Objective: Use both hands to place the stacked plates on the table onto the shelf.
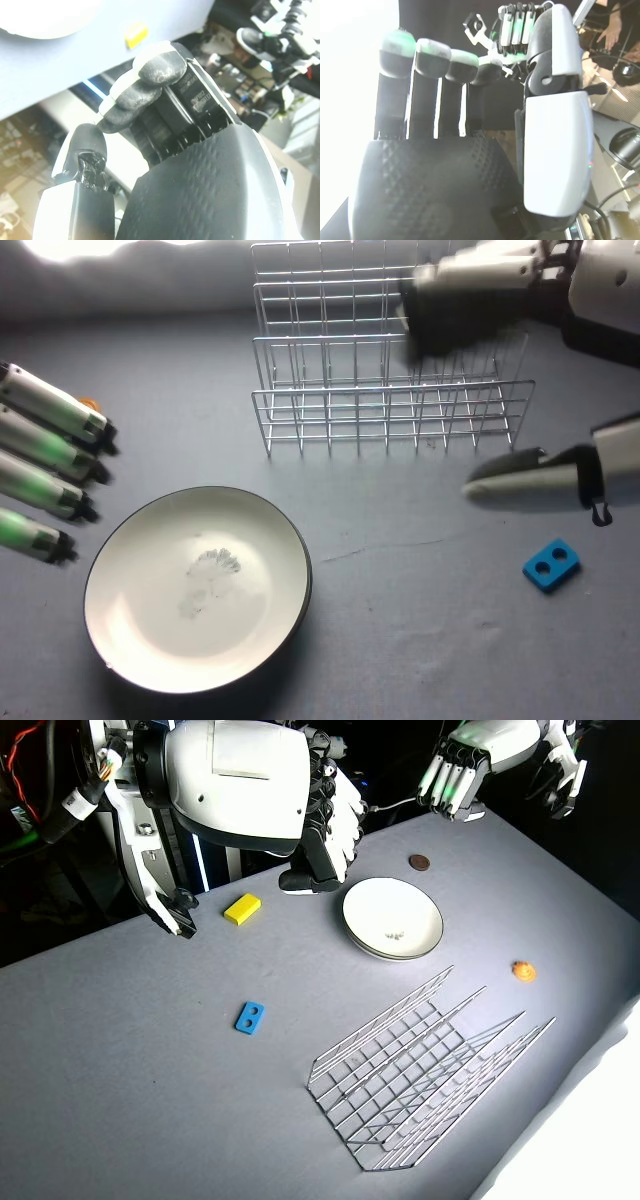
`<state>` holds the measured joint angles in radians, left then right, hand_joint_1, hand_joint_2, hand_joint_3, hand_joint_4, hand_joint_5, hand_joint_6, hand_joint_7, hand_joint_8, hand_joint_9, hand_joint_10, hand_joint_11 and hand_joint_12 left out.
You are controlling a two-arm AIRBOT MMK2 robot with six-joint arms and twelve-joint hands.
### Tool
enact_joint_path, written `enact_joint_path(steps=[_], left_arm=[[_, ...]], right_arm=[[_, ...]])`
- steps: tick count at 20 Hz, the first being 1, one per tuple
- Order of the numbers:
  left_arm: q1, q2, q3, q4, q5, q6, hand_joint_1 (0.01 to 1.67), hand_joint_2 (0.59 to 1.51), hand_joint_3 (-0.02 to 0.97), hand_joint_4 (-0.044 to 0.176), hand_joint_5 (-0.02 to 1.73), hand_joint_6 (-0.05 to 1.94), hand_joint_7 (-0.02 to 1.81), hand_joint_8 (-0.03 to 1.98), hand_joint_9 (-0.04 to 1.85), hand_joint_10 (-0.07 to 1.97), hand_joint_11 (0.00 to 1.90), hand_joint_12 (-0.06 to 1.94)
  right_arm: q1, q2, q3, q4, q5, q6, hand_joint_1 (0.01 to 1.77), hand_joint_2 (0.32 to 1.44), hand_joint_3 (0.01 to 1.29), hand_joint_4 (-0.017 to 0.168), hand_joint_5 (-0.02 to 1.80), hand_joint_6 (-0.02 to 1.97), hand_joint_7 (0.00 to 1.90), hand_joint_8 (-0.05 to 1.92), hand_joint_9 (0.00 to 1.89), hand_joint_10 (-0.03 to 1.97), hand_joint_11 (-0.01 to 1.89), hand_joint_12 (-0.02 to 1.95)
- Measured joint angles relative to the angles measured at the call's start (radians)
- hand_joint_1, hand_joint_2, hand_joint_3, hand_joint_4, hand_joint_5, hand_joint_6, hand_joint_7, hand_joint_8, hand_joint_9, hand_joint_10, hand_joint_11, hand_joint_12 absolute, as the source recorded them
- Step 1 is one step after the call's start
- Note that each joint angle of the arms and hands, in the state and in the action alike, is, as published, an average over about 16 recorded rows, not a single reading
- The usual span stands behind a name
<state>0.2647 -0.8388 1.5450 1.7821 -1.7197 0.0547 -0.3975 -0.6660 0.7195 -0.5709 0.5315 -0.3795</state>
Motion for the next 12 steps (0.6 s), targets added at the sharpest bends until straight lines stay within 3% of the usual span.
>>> enact_joint_path(steps=[8,12], left_arm=[[-0.007,-0.002,0.02,0.005,-0.002,0.001,0.02,1.111,0.035,0.006,0.04,0.16,0.04,0.1,0.05,0.1,0.05,0.11],[-0.014,-0.005,0.034,0.009,-0.005,0.007,0.02,1.112,0.022,0.006,0.02,-0.01,0.01,-0.01,0.01,0.01,0.02,0.0]], right_arm=[[0.001,-0.006,0.0,-0.024,0.001,0.011,0.11,1.02,0.04,-0.004,0.05,0.2,0.07,0.19,0.08,0.19,0.09,0.17],[0.004,-0.015,0.008,-0.08,0.002,0.062,0.02,1.03,0.01,-0.003,0.02,0.02,0.02,0.01,0.01,0.01,0.02,0.0]])
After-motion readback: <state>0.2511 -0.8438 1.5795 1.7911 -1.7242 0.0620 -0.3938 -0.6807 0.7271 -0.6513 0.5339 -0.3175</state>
